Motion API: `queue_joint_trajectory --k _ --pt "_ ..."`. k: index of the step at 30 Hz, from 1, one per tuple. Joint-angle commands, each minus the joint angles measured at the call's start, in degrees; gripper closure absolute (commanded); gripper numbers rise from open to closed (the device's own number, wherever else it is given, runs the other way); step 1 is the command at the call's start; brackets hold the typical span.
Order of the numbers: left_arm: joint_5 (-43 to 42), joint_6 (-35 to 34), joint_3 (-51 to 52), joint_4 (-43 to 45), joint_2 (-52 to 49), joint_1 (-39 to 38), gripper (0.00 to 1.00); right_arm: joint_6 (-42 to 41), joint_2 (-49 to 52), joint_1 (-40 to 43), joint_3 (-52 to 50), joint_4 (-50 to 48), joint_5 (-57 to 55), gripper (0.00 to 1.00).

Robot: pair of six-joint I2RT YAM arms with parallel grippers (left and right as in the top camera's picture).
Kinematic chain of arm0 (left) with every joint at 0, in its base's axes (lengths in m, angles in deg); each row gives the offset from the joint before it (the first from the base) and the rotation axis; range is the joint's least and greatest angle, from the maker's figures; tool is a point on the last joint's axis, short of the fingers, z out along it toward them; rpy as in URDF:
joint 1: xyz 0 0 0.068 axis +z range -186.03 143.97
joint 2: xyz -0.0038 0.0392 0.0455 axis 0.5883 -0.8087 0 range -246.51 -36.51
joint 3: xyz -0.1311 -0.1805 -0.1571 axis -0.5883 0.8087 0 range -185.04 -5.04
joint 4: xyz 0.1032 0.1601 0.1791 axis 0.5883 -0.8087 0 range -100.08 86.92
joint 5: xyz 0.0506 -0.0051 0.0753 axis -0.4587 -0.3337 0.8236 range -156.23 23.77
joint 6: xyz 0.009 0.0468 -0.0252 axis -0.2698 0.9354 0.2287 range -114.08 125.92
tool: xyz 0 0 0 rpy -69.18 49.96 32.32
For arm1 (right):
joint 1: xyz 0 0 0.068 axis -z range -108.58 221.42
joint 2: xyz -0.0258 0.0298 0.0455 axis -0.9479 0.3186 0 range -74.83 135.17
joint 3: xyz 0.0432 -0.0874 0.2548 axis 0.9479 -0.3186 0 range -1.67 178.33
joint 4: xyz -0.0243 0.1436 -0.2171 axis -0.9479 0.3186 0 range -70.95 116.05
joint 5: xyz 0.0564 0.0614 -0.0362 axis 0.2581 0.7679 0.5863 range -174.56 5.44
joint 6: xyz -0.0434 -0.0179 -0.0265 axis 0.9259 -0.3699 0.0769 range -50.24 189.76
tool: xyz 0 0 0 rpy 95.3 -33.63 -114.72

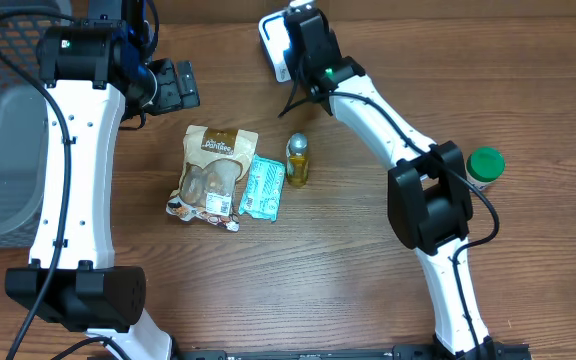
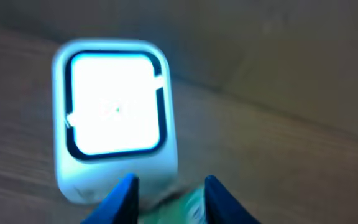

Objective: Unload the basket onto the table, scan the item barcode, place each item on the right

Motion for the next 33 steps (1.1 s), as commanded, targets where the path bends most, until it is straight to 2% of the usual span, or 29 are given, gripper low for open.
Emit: queue_joint_trajectory --k 1,3,5,8,11,15,20,28,33 --pt "-0.28 0.63 -0.85 0.22 -0.09 -0.37 0.00 -6.71 -1.90 2.43 0.48 3.26 0.15 0.45" --pt "-0.28 0.63 -0.85 0.22 -0.09 -0.37 0.00 -7.78 -1.88 3.85 0.48 7.02 0.72 0.32" --pt "-0.28 0.63 -0.85 0.20 -0.09 -0.37 0.00 -7.76 -1.88 5.31 0.48 10.23 4.92 0.30" --pt "-0.28 0.63 -0.85 0.22 -0.09 -0.37 0.00 -8.26 -1.88 8.11 0.46 12.46 16.87 0.29" --pt "-0.31 0.63 -0.85 0.22 -0.09 -0.37 0.00 -16.22 -1.86 10.56 0.46 12.76 21.77 0.33" --pt "-0.28 0.63 -0.85 0.22 -0.09 -0.37 0.00 -24.98 -1.46 11.87 0.42 12.59 22.47 0.39" --pt "-0.28 0.63 -0.85 0.22 -0.09 -0.37 0.00 -27.50 0.02 10.71 0.42 11.56 22.43 0.44" --pt "-0.28 0.63 -0.85 0.22 -0.09 -0.37 0.00 -40.74 5.44 8.07 0.42 10.60 21.86 0.47" --pt "-0.28 0.63 -0.85 0.22 -0.09 -0.37 0.00 -41.35 8.26 6.62 0.42 8.92 20.83 0.49"
